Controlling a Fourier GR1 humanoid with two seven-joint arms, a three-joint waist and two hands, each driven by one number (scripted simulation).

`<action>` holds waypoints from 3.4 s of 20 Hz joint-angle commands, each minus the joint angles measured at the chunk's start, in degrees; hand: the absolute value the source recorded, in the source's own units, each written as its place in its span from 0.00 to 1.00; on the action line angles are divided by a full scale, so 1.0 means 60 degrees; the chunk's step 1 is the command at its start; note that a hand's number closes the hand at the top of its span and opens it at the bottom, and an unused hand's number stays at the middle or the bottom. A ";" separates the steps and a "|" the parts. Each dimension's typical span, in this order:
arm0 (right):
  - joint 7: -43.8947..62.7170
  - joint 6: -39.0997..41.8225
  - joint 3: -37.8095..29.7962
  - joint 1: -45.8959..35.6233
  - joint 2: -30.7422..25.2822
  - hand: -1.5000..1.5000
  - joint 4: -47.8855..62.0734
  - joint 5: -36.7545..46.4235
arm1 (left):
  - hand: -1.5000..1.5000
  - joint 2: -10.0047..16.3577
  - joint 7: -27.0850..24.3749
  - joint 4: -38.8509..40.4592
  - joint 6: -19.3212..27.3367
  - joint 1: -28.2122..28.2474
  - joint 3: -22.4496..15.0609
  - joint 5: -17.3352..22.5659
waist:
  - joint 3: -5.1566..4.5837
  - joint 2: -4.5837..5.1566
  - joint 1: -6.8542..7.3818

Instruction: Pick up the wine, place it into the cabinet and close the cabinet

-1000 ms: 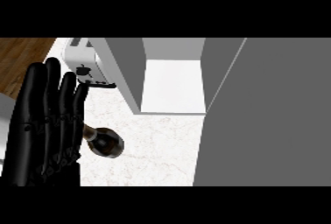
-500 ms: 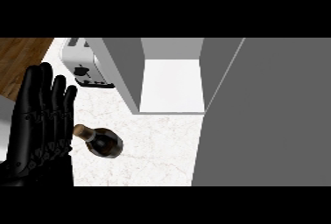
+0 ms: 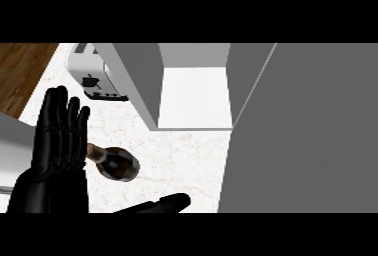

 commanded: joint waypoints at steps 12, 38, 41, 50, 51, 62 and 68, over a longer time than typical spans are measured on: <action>-0.0489 0.1400 -0.1066 0.1561 0.0135 0.00 -0.0827 -0.1766 | 0.00 0.0726 -0.4949 0.1807 0.1069 0.2723 0.1415 0.3503 | 0.0002 -0.0021 -0.0012; 0.0681 0.1490 -0.0994 0.0954 0.0422 0.00 -0.1189 -0.1901 | 0.00 0.0515 -1.1250 0.6841 -0.1743 0.4043 0.4454 0.7730 | 0.0000 -0.0013 0.0046; -0.0100 0.2130 -0.1551 0.1144 0.0327 0.00 -0.0379 -0.2222 | 0.00 0.0340 -1.1765 0.7514 -0.2093 0.3939 0.4617 0.7947 | 0.0005 -0.0010 0.0037; 0.0316 0.1595 -0.0327 0.1078 0.0963 0.00 -0.0962 -0.1113 | 0.00 0.0308 -1.2422 0.9330 -0.2709 0.2872 0.4845 0.7792 | 0.0001 -0.0010 0.0013; -0.0066 0.2083 -0.1280 0.1524 0.0605 0.00 -0.0888 -0.2052 | 0.00 0.0364 -1.2904 0.9725 -0.3037 0.2996 0.5074 0.7994 | 0.0004 -0.0012 -0.0007; 0.0879 0.1505 -0.1307 0.0311 0.0547 0.00 -0.0841 -0.1970 | 0.00 0.0430 -1.3047 1.1351 -0.3607 0.1802 0.5521 0.8104 | 0.0001 -0.0006 0.0033; 0.0396 0.1482 -0.0735 0.0020 0.0938 0.00 -0.0128 -0.1096 | 0.00 0.0030 -1.3923 1.3135 -0.3689 0.1186 0.5651 0.7979 | 0.0000 0.0002 0.0047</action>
